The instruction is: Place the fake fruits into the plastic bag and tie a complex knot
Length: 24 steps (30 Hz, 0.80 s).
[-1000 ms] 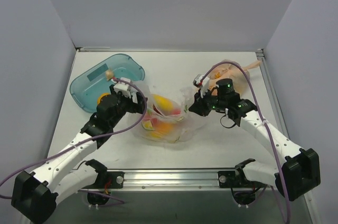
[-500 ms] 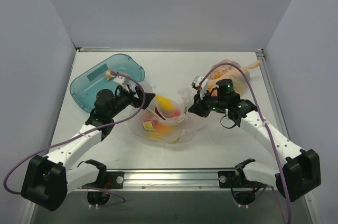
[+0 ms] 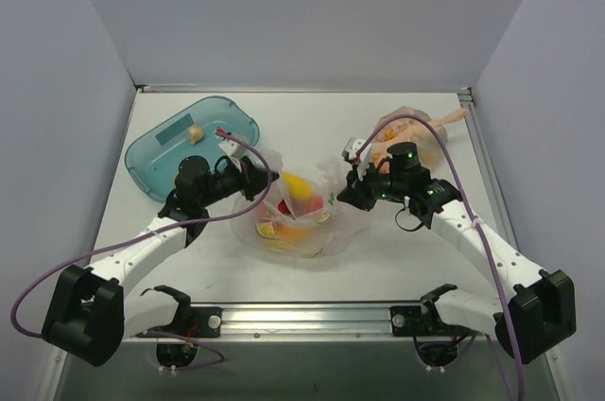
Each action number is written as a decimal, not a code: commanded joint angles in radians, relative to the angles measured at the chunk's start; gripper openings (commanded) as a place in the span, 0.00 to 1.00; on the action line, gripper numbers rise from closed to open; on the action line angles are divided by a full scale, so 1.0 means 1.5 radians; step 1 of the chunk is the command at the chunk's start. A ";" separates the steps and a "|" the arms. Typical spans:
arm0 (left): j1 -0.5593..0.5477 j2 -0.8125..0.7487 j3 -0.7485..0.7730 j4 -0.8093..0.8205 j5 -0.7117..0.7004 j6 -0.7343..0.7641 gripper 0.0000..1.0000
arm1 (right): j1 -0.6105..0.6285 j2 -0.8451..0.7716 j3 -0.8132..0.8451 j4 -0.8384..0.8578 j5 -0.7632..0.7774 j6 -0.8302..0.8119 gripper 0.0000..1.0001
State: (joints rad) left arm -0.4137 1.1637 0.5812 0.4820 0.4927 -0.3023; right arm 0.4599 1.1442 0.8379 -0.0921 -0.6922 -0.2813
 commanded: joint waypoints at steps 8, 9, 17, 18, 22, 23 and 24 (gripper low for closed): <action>-0.006 -0.033 0.079 -0.024 0.525 0.124 0.08 | 0.010 0.019 0.073 -0.019 -0.034 -0.065 0.00; -0.007 -0.019 0.083 -0.039 0.532 0.132 0.08 | 0.010 0.025 0.088 -0.019 -0.050 -0.071 0.00; -0.089 0.036 0.185 -0.455 0.460 0.559 0.06 | 0.068 0.083 0.126 -0.029 -0.086 -0.129 0.00; -0.092 0.041 0.191 -0.498 0.462 0.603 0.06 | 0.083 0.088 0.126 -0.029 -0.091 -0.130 0.00; -0.095 0.058 0.212 -0.587 0.453 0.737 0.04 | 0.117 0.110 0.111 -0.025 -0.110 -0.147 0.00; -0.097 0.062 0.216 -0.606 0.441 0.768 0.04 | 0.122 0.114 0.104 -0.022 -0.110 -0.151 0.00; -0.103 0.066 0.224 -0.627 0.428 0.802 0.04 | 0.127 0.114 0.101 -0.018 -0.109 -0.151 0.00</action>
State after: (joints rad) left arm -0.5564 1.2465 0.8539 -0.2554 1.1549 0.6071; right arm 0.6277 1.3132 0.9905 -0.1326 -0.8066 -0.4736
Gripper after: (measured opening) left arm 0.086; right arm 0.035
